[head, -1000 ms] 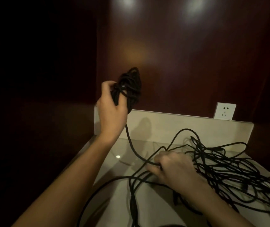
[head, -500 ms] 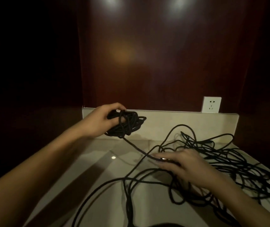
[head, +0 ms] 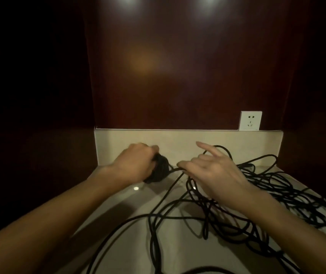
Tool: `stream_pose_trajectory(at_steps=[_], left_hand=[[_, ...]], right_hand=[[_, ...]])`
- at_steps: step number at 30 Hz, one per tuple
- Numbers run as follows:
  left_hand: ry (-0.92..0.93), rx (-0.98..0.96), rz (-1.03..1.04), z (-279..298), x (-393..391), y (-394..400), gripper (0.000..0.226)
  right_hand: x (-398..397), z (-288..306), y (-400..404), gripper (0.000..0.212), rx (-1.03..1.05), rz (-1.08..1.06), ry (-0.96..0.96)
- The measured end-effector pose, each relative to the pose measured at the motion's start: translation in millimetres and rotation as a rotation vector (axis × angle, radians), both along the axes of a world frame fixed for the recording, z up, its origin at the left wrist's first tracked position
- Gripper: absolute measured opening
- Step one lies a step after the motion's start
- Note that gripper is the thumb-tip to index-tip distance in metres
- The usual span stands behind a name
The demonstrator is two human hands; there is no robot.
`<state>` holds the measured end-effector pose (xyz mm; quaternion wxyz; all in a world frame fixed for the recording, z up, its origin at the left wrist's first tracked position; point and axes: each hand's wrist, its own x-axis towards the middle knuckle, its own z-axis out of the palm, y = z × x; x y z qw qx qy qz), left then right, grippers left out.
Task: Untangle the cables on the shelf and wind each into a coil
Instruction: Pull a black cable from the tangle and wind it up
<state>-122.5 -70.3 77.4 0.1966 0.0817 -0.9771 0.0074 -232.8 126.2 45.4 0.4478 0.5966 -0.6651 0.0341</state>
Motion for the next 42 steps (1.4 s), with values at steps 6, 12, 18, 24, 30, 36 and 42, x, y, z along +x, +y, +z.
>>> stream_pose_trajectory(at_steps=[6,12,18,24,30,36,42], left_hand=[[-0.157,0.313,-0.558,-10,26,22,0.016],[0.066,0.947,-0.712,-28,46,41,0.044],[0.504,1.236,-0.563,-42,35,54,0.036],[0.819,1.425,-0.367,-64,26,38,0.024],[0.911,1.324,-0.270,-74,12,36,0.022],[0.974,1.138,-0.320,-50,-4,36,0.018],[0.962,1.038,-0.361,-52,-11,40,0.022]], right_hand=[[-6,22,10,0.036,-0.046,0.187,-0.340],[-5,0,-7,0.029,-0.210,0.300,-0.440],[24,-36,-30,0.038,-0.131,0.022,-0.720],[64,-65,-42,0.050,-0.261,-0.146,-0.651],[55,-65,-39,0.030,-0.329,0.223,-1.273],[55,-45,-36,0.017,-0.764,0.569,-1.841],[54,-34,-23,0.019,-0.846,0.616,-2.118]])
